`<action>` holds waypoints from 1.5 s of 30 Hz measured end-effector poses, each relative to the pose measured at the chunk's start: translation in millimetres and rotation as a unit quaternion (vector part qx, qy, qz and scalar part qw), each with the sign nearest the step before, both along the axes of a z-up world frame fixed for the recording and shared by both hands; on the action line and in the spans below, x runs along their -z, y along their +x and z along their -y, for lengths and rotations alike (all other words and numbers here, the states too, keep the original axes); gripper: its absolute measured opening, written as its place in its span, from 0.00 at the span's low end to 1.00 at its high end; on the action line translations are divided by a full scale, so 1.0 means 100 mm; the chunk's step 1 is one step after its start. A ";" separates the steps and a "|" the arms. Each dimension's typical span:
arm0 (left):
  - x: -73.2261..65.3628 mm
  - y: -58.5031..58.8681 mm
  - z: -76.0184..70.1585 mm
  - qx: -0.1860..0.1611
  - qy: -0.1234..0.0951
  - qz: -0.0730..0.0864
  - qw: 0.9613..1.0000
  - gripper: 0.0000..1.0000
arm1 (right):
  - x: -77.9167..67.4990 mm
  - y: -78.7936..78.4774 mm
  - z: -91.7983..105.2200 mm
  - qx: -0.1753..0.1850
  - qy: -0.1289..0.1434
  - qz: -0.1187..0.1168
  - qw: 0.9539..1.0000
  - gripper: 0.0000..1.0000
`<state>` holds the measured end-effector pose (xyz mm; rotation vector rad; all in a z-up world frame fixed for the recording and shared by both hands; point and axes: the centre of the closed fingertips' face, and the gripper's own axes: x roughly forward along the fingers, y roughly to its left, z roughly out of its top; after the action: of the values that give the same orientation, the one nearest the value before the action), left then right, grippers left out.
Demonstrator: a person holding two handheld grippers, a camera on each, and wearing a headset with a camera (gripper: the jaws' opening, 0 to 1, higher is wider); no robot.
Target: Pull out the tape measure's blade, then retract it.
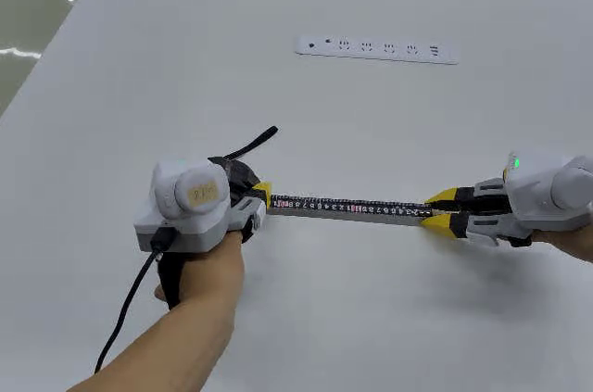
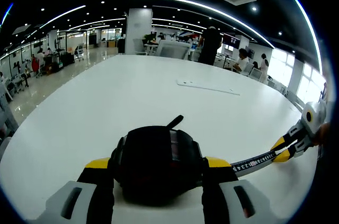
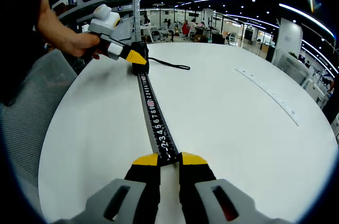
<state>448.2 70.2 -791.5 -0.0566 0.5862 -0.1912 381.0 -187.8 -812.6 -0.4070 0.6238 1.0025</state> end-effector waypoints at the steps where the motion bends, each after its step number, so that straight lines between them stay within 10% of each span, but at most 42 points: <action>1: 0.00 0.00 0.00 0.000 0.000 0.000 1.000 0.64 | 0.00 0.00 0.00 0.000 0.000 0.000 1.000 0.11; 45: 0.01 -0.03 -0.01 0.018 -0.011 -0.020 1.000 0.60 | -0.03 -0.02 -0.07 -0.002 0.004 -0.003 1.000 0.11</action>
<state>444.8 71.1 -792.4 -0.0710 0.6253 -0.2321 378.7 -181.1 -809.2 -0.3996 0.6249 1.0108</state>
